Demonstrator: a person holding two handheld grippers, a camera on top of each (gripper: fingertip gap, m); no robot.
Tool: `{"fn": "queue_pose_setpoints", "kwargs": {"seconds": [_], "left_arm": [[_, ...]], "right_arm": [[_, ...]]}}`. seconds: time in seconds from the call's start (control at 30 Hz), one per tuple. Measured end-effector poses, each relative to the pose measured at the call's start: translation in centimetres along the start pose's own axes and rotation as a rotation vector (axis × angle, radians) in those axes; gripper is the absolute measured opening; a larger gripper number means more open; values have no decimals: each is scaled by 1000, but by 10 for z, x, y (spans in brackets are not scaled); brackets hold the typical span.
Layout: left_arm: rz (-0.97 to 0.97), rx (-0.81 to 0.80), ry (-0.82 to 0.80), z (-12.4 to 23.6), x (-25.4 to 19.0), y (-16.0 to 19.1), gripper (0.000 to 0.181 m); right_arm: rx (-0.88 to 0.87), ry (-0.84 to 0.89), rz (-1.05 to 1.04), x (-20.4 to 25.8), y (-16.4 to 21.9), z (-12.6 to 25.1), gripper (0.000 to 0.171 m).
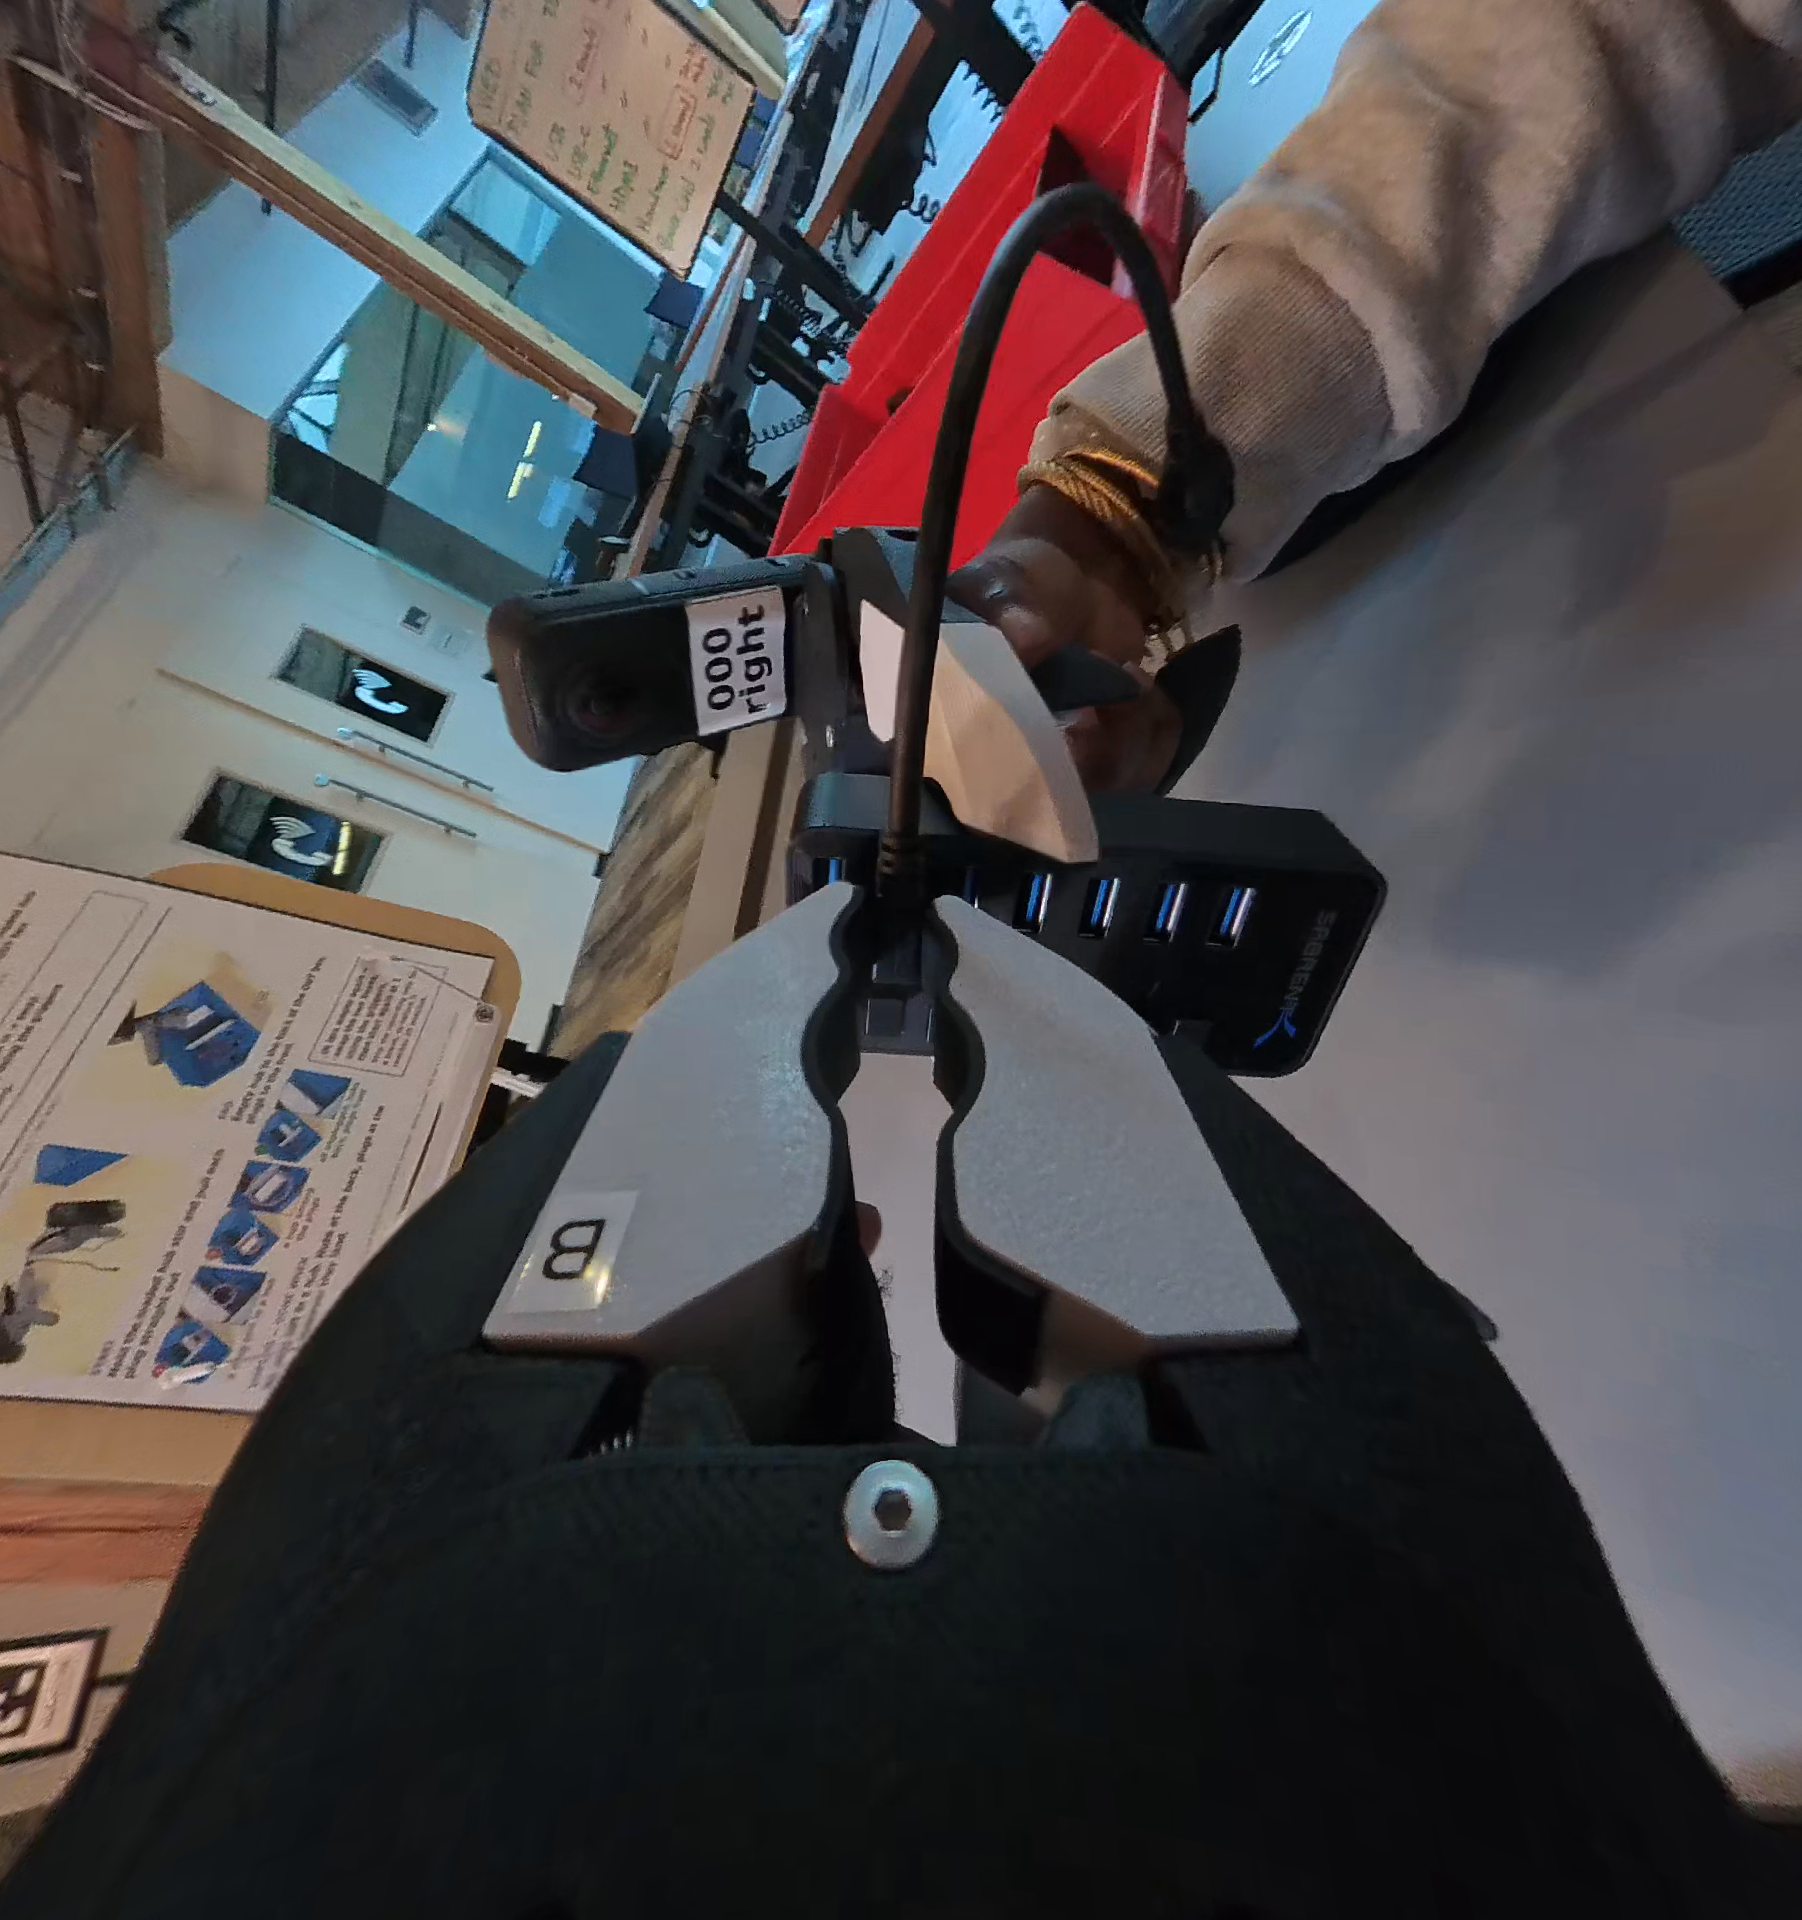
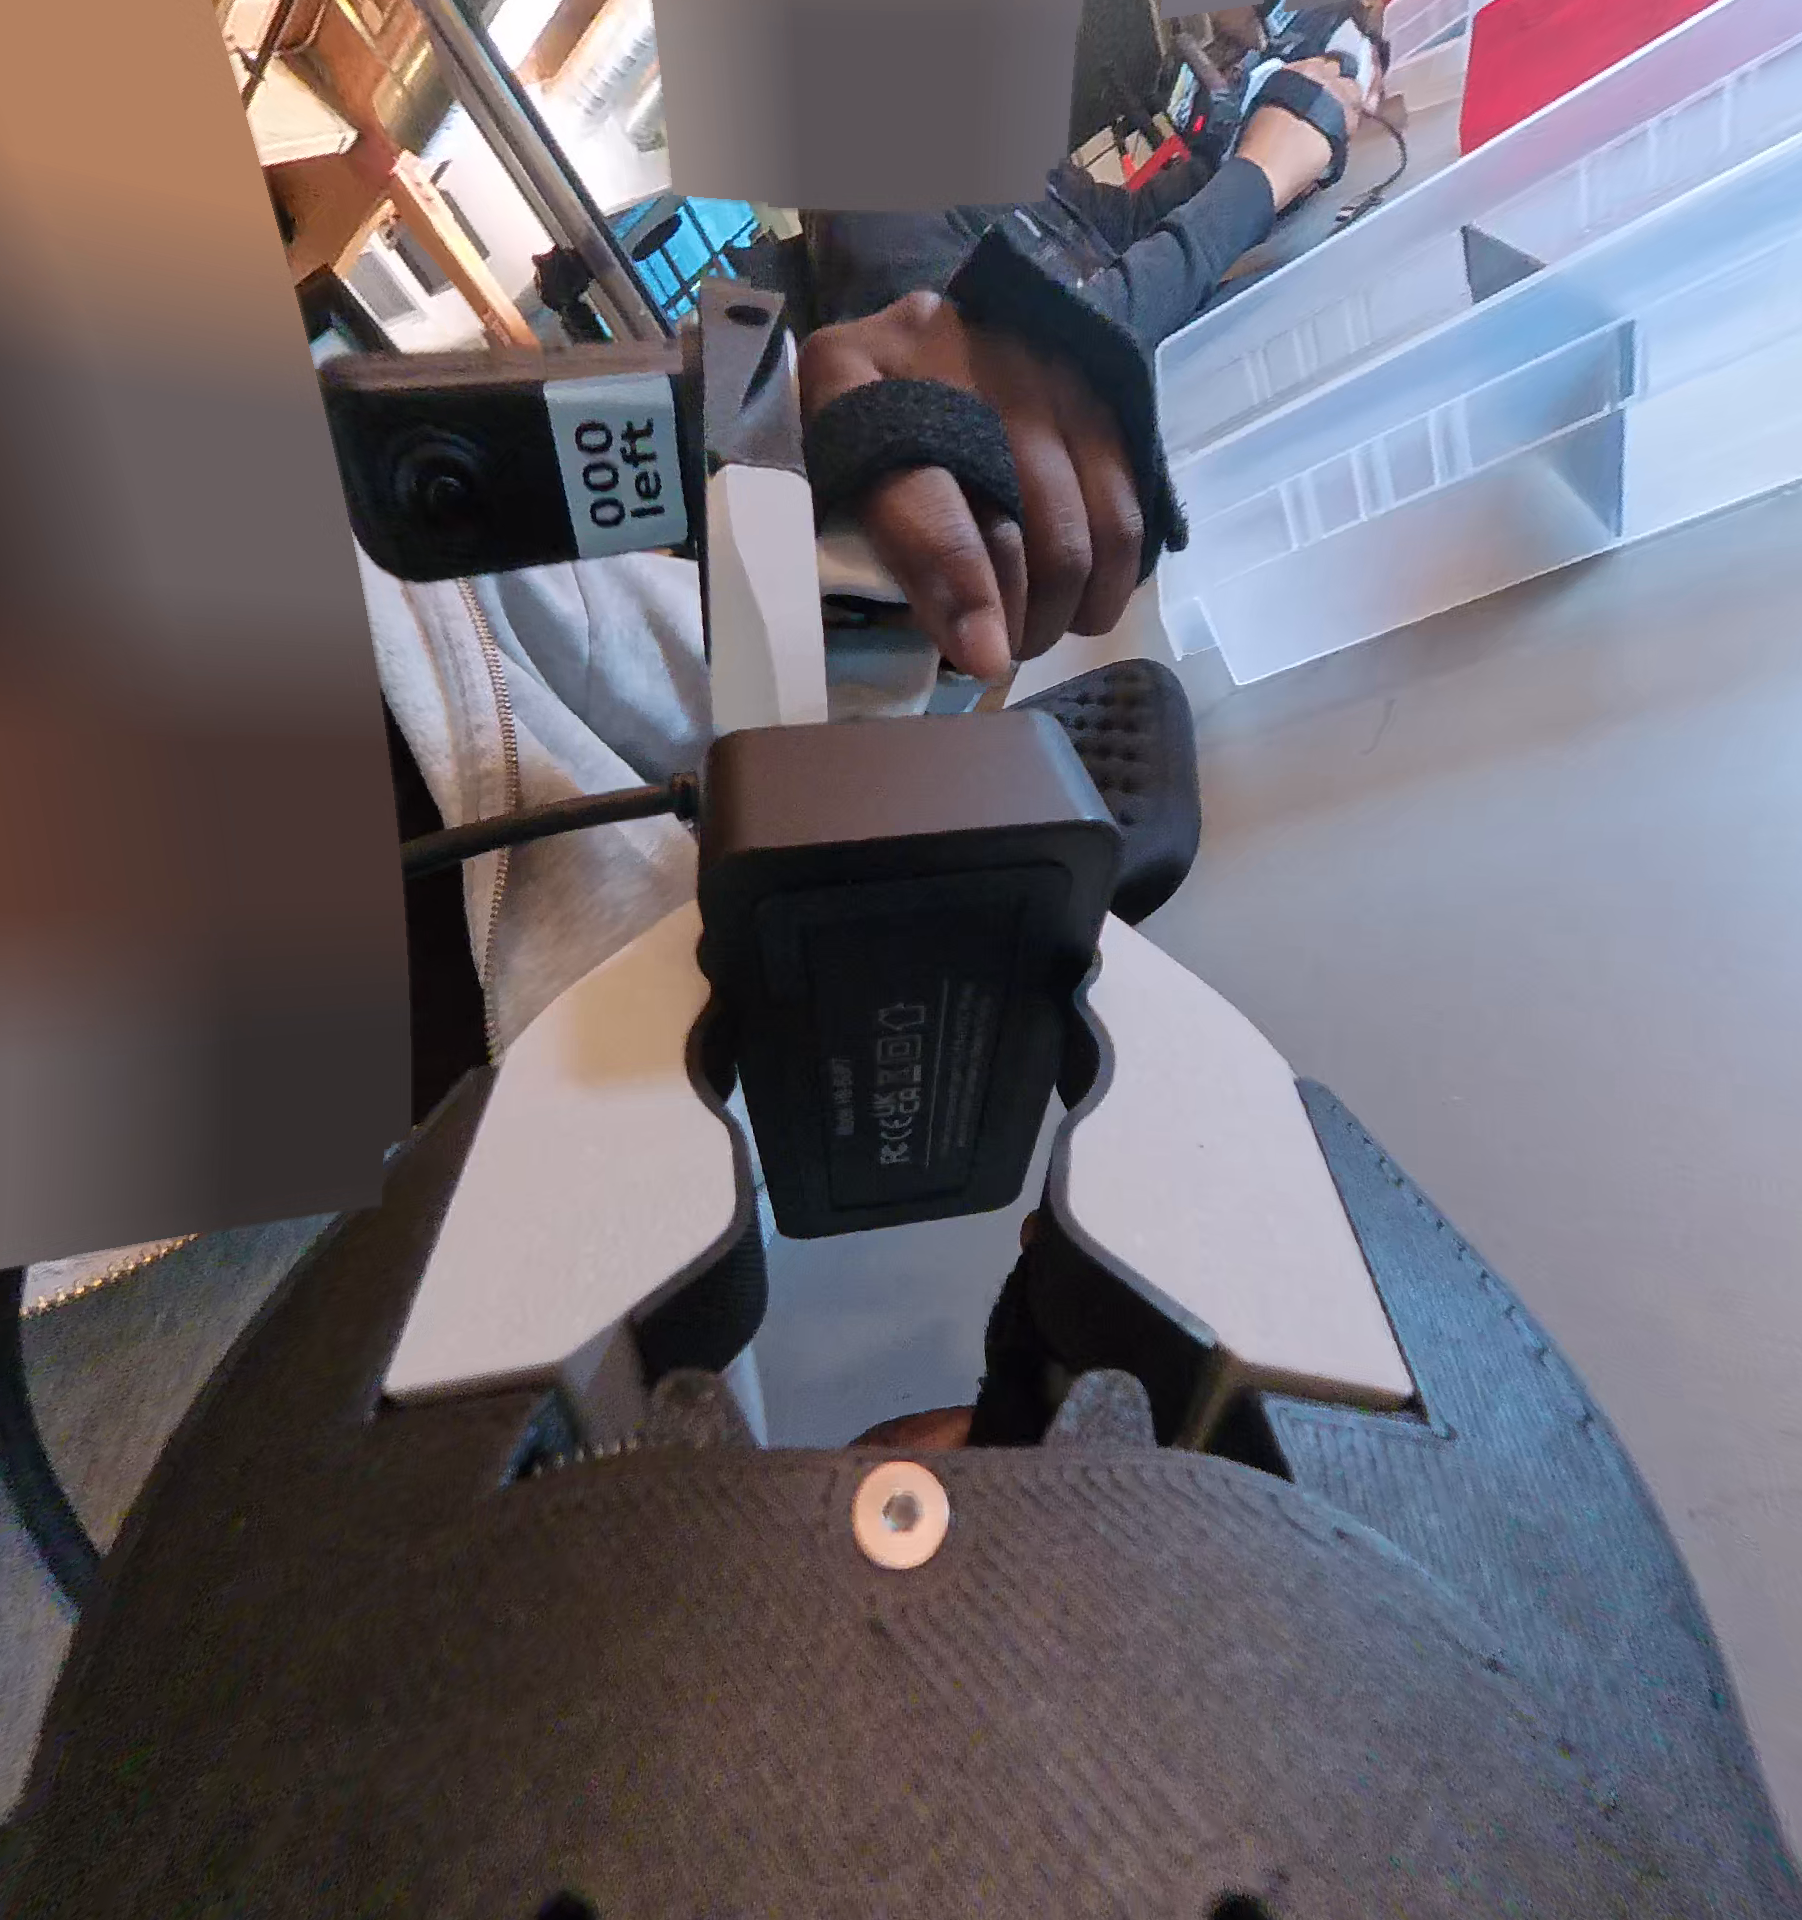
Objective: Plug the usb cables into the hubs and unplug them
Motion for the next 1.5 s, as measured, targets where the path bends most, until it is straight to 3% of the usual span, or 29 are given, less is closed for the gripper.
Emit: {"fn": "queue_pose_setpoints", "kwargs": {"seconds": [0.03, 0.13, 0.17, 0.27, 0.33, 0.4, 0.57, 0.7, 0.8, 0.9, 1.0, 1.1, 1.5], "left_arm": [[4, -5, -25, 0, 1, 0, 10], [188, -92, -120, 3, 17, 9, 19], [325, -165, -181, 4, 27, 15, 35], [887, -432, -321, 20, 57, 49, 42], [1238, -591, -249, 29, 66, 71, 52], [1409, -705, -161, 30, 63, 89, 52], [1545, -806, -152, 16, 58, 103, 59], [1551, -775, -205, 12, 57, 107, 91], [1529, -784, -257, 16, 60, 109, 98], [1473, -776, -269, 18, 60, 108, 99], [1447, -781, -238, 16, 58, 104, 98], [1459, -758, -186, 9, 53, 103, 97], [1440, -703, -155, 4, 49, 102, 97]], "right_arm": [[-14, 9, -5, -1, -2, 1, 61], [-79, 84, 24, -1, -18, 5, 61], [-108, 106, 62, 2, -26, 9, 62], [-185, 298, 155, 3, -44, 42, 61], [-229, 503, 195, 0, -52, 75, 61], [-288, 731, 230, 2, -64, 114, 61], [-340, 1258, 366, 49, -112, 221, 62], [-284, 1692, 363, 100, -137, 313, 61], [-275, 2057, 175, 128, -111, 379, 62], [-255, 2354, -87, 138, -51, 427, 63], [-91, 2435, -409, 137, 3, 460, 62], [-34, 2420, -578, 135, 39, 474, 63], [41, 2205, -978, 114, 122, 486, 63]]}}
Point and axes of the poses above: each gripper's, where its closed fingertips meet, z back along the fingers, y out of its underside, x = y × z across the jaws, the point moved 6 cm from there along z, back along the fingers, and after that the axes turned 7 degrees about z, right-handed, at the moved point
